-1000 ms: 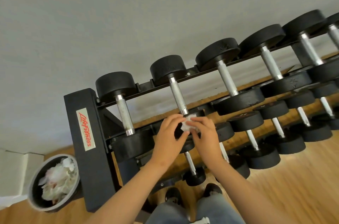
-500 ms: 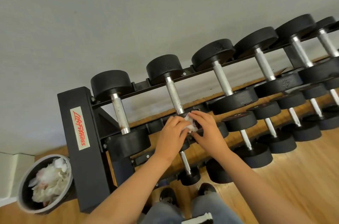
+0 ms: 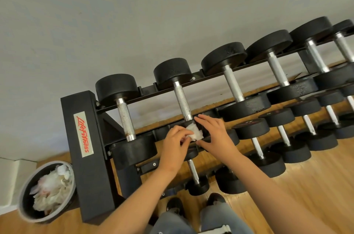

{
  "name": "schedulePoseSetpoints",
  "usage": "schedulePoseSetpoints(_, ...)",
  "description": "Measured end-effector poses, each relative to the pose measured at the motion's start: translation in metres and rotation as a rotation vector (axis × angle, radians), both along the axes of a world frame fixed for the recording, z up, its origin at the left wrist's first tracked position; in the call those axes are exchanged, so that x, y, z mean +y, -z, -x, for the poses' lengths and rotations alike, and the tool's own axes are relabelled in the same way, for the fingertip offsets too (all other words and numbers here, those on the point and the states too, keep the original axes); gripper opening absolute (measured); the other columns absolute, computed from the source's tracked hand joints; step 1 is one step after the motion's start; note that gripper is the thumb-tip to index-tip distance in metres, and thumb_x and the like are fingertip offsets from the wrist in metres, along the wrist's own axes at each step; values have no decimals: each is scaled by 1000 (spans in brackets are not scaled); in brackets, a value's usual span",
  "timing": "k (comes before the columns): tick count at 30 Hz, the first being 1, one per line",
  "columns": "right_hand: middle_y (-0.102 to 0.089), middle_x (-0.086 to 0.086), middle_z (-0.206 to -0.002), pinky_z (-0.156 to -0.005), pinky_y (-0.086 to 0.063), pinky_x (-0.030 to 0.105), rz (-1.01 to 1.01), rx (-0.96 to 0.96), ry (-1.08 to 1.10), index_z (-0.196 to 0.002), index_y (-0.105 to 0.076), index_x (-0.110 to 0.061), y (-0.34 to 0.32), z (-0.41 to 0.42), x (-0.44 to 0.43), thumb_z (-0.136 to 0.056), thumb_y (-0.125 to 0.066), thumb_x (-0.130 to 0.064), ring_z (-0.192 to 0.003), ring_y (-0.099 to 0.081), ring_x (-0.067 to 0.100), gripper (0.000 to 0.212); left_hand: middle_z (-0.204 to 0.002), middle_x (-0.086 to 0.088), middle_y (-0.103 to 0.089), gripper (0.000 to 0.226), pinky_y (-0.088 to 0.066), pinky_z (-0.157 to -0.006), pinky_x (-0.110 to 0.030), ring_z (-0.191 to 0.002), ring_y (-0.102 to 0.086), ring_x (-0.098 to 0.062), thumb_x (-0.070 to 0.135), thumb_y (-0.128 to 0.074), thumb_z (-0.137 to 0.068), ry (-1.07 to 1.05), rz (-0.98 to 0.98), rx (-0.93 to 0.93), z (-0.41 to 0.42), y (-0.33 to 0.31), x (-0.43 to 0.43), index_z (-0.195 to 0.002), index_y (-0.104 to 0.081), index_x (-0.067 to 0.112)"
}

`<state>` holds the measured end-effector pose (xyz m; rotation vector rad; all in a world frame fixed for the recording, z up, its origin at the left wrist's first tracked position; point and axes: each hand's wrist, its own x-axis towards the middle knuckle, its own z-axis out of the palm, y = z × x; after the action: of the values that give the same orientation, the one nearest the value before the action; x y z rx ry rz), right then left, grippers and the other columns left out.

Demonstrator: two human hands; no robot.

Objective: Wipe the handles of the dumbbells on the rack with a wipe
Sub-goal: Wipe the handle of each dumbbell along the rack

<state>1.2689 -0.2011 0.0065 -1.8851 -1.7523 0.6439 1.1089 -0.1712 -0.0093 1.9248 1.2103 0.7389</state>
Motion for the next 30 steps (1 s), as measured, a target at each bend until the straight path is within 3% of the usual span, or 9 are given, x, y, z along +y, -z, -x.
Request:
schedulePoseSetpoints(10,-39,-9,-147,-106,-16,17,4,-10,41,-144,-40,-26,-3,5,0,-82,-74,-14,-136,-23,12,72,-97,16,-56,18,-48,-77,-12,-88,-57,0,9,-65,-90,-224,109,-136,-1,4,-9,-103,-67,21)
schedulePoseSetpoints(18,-39,-6,-146,-106,-17,20,21,-49,59,-143,-41,-25,-4,7,2,-81,-75,-14,-135,-22,14,72,-96,11,-58,18,-48,-80,-12,-88,-57,1,5,-68,-87,-123,117,-106,10,7,2,-97,-69,20)
schedulePoseSetpoints(25,-34,-3,-148,-109,-33,34,30,-179,61,-144,-39,-28,-6,18,3,-78,-77,-22,-136,-22,23,76,-98,7,-64,13,-45,-73,-5,-86,-59,3,13,-67,-89,-440,260,-254,-3,14,-9,-97,-65,24)
schedulePoseSetpoints(28,-35,-1,-147,-109,-32,35,26,-226,54,-143,-41,-30,-7,19,6,-78,-78,-30,-133,-26,24,75,-99,6,-66,11,-47,-76,-12,-89,-59,-2,14,-66,-89,-442,298,-231,-2,22,-18,-98,-66,21)
schedulePoseSetpoints(30,-35,-1,-146,-110,-32,36,22,-230,51,-142,-41,-30,-5,18,6,-77,-78,-31,-133,-26,25,75,-98,7,-65,11,-45,-73,-9,-89,-59,-2,13,-66,-90,-424,305,-215,0,21,-10,-99,-67,19)
